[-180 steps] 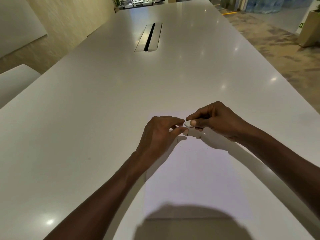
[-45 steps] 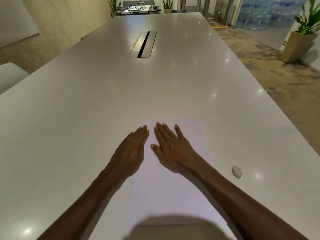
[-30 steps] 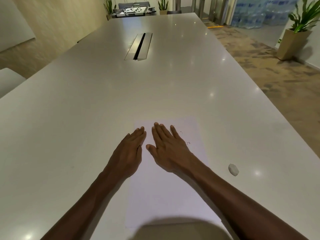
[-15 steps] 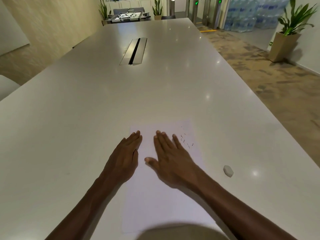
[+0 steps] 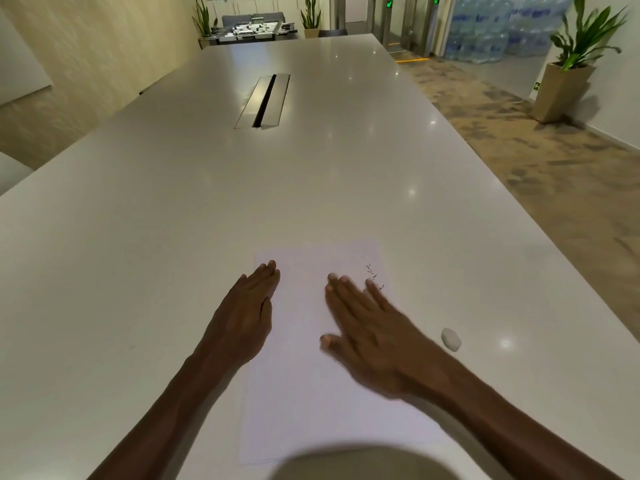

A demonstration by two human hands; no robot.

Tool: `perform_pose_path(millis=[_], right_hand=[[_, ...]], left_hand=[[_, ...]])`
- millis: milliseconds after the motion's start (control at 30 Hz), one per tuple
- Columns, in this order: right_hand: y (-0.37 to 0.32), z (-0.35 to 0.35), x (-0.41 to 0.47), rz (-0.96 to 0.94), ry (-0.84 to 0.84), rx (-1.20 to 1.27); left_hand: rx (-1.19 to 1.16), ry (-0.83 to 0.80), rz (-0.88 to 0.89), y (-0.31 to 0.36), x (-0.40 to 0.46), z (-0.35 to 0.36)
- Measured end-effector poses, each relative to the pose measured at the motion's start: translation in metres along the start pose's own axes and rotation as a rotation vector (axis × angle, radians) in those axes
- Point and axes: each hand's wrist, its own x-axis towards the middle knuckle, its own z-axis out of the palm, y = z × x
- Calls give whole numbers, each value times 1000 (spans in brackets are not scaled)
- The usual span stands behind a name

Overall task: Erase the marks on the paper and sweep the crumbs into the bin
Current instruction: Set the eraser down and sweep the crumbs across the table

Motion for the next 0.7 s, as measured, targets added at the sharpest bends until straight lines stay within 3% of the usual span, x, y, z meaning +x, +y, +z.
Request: perform_pose_path(millis=[133,400,600,700], right_hand=[[-2,12,-8,-89,-76,0],[58,-7,17,113,-34,-130],[21,8,25,-2,-11,-61],[21,9,45,36,-7,-57]], left_hand=[[8,-7,13,0,0,0],[5,-9,3,-1,-1,0],[12,-3,5,-2,0,1],[12,2,9,0,0,1]])
